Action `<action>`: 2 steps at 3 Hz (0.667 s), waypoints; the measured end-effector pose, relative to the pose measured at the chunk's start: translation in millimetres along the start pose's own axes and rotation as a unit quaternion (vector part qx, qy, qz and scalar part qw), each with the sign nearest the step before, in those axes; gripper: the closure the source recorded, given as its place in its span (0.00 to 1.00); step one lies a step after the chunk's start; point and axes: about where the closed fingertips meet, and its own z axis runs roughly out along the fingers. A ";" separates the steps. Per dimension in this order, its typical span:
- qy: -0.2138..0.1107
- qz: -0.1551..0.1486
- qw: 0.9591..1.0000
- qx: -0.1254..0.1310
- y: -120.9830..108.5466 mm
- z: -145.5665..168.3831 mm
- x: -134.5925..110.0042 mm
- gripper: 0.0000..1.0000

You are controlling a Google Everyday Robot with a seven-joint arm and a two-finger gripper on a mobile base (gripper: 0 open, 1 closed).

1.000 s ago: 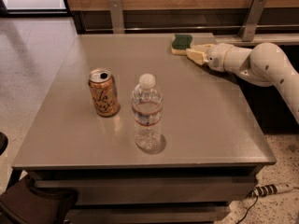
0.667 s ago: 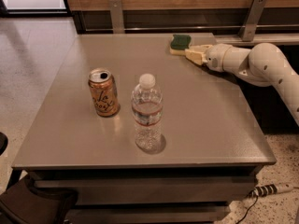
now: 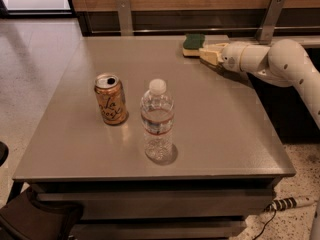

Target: Move sponge near water bottle

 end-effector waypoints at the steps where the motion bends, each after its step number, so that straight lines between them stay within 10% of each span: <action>1: 0.010 -0.013 1.000 0.009 -9.5 -5.9 -22.1 1.00; 2: 0.016 -0.032 0.999 0.028 -21.0 -20.5 -50.5 1.00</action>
Offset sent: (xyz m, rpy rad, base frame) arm 0.0097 -0.0346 0.0794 -0.1105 -0.0501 -0.0670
